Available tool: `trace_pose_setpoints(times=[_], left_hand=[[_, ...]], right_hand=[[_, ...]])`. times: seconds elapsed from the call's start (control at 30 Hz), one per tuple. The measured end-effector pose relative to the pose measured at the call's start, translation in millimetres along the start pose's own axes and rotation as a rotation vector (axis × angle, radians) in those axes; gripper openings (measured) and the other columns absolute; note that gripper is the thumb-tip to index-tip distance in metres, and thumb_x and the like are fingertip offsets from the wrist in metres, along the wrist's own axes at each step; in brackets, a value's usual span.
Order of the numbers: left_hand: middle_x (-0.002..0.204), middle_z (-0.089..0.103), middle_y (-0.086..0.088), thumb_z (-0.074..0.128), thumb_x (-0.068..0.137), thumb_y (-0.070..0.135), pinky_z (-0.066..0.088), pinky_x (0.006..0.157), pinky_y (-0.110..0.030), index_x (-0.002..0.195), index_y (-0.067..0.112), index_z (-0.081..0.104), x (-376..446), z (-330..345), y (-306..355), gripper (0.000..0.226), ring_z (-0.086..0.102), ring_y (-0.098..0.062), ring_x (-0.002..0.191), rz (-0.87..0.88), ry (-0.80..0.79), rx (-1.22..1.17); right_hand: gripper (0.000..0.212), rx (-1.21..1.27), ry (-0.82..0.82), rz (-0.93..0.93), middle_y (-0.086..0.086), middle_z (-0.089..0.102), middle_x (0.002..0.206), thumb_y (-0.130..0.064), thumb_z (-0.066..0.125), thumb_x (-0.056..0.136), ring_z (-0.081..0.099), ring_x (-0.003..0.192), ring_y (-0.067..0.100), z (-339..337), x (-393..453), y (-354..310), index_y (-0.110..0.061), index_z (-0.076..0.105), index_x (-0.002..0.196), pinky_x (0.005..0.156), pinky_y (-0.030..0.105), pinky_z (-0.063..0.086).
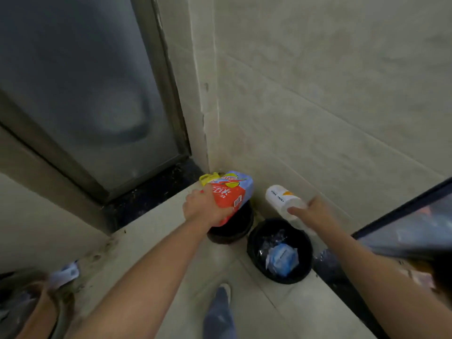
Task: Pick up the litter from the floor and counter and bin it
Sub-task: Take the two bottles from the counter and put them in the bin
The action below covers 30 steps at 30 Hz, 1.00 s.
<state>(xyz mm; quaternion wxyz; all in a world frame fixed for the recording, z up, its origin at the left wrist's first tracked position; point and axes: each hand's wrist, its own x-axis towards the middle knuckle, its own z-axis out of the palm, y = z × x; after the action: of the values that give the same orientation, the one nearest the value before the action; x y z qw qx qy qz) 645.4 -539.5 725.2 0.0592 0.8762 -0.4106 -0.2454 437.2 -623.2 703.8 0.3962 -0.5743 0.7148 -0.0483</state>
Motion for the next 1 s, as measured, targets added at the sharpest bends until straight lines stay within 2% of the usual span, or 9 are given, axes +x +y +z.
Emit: trace_pose_setpoints(times=[0.07,0.17,0.27,0.43,0.57,0.67,0.77,0.87,1.0], left_hand=[[0.138,0.047,-0.014,0.065,0.073,0.059,0.04,0.105,-0.037,0.142,0.022,0.032,48,6,18,0.085,0.047,-0.032,0.127,0.011,-0.063,-0.004],[0.137,0.046,-0.015,0.063,0.074,0.062,0.038,0.106,-0.037,0.143,0.02,0.029,112,19,34,0.087,0.046,-0.032,0.128,-0.057,-0.153,0.016],[0.139,0.044,-0.014,0.065,0.074,0.059,0.039,0.106,-0.036,0.144,0.019,0.025,167,40,40,0.089,0.045,-0.031,0.13,-0.162,-0.233,0.003],[0.144,0.037,-0.017,0.063,0.078,0.057,0.037,0.109,-0.041,0.147,0.016,0.021,244,113,23,0.09,0.041,-0.034,0.132,-0.362,-0.375,-0.129],[0.146,0.037,-0.019,0.058,0.085,0.052,0.039,0.108,-0.041,0.148,0.011,0.018,311,202,-2,0.085,0.043,-0.036,0.131,-0.439,-0.464,-0.165],[0.141,0.043,-0.024,0.057,0.091,0.034,0.041,0.104,-0.041,0.142,0.006,0.028,348,261,-26,0.066,0.046,-0.04,0.128,-0.407,-0.506,-0.171],[0.136,0.047,-0.023,0.053,0.093,0.031,0.042,0.102,-0.044,0.138,0.008,0.037,356,294,-48,0.053,0.047,-0.041,0.126,-0.362,-0.517,-0.08],[0.137,0.049,-0.014,0.045,0.095,0.026,0.043,0.101,-0.041,0.136,0.015,0.045,347,296,-65,0.043,0.043,-0.036,0.126,-0.264,-0.504,0.083],[0.145,0.044,-0.003,0.041,0.096,0.026,0.04,0.104,-0.035,0.137,0.019,0.046,340,265,-70,0.041,0.035,-0.027,0.135,-0.096,-0.435,0.243]], right_hand=[[0.066,0.032,0.007,0.083,0.023,0.058,0.126,-0.036,0.072,0.078,0.059,0.112,0.036,2,34,-5,0.003,0.048,0.125,0.092,0.042,0.048],[0.062,0.026,-0.006,0.177,0.022,0.054,0.131,-0.034,0.067,0.083,0.054,0.117,0.035,10,79,-20,0.003,0.042,0.127,0.087,0.035,0.043],[0.063,0.016,-0.062,0.236,0.021,0.055,0.129,-0.038,0.067,0.082,0.055,0.116,0.035,38,122,-36,0.001,0.042,0.125,0.092,0.037,0.044],[0.076,-0.002,-0.255,0.352,0.022,0.048,0.139,-0.041,0.062,0.086,0.049,0.126,0.036,120,201,-44,0.003,0.029,0.137,0.099,0.038,0.042],[0.071,-0.002,-0.36,0.419,0.022,0.045,0.141,-0.039,0.057,0.09,0.048,0.127,0.034,205,277,-29,0.004,0.028,0.137,0.099,0.036,0.042],[0.067,-0.061,-0.443,0.394,0.021,0.041,0.144,-0.033,0.052,0.094,0.045,0.129,0.034,262,322,-8,0.002,0.022,0.143,0.1,0.035,0.042],[0.062,-0.16,-0.578,0.311,0.019,0.033,0.151,-0.028,0.045,0.098,0.037,0.136,0.036,297,347,12,-0.006,0.015,0.148,0.109,0.038,0.036],[0.055,-0.269,-0.679,0.258,0.019,0.035,0.15,-0.026,0.042,0.098,0.036,0.135,0.036,306,350,20,-0.009,0.022,0.146,0.111,0.04,0.034],[0.048,-0.429,-0.659,0.109,0.02,0.042,0.144,-0.023,0.042,0.098,0.04,0.132,0.035,295,342,3,-0.004,0.033,0.141,0.109,0.039,0.036]])
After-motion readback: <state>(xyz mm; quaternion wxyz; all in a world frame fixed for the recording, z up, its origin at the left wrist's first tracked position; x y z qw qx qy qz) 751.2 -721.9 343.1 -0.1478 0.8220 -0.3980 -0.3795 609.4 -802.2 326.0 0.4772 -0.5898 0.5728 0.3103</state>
